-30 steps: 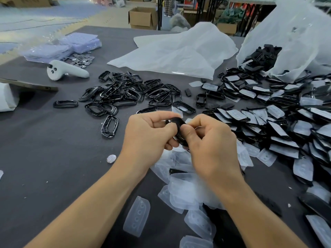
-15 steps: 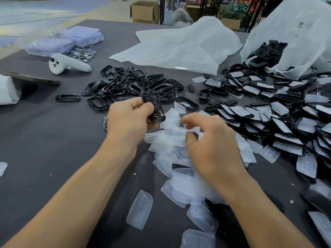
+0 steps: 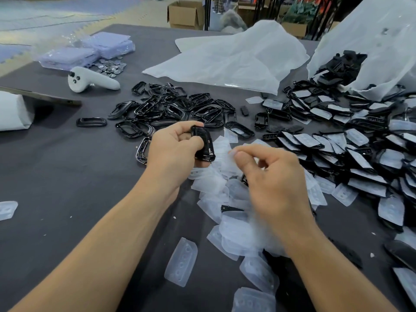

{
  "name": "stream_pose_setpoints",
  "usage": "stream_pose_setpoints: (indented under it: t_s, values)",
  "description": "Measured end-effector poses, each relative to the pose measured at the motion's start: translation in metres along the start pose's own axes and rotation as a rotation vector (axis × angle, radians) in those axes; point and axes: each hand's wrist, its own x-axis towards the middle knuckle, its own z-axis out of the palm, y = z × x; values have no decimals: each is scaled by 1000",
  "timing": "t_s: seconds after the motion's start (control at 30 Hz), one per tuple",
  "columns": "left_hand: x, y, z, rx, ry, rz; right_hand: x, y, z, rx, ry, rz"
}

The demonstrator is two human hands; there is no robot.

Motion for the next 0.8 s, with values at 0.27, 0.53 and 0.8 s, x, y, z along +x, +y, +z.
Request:
stream_pose_setpoints:
  t_s: [0.27, 0.53, 0.8]
  values:
    - [-15, -2, 11, 76, -188, 15, 6, -16, -19, 770, -66, 443]
    - [-18, -3, 11, 130, -229, 37, 6, -13, -20, 902, -200, 425]
    - [-18, -2, 10, 123, -244, 33, 7, -11, -16, 742, -233, 368]
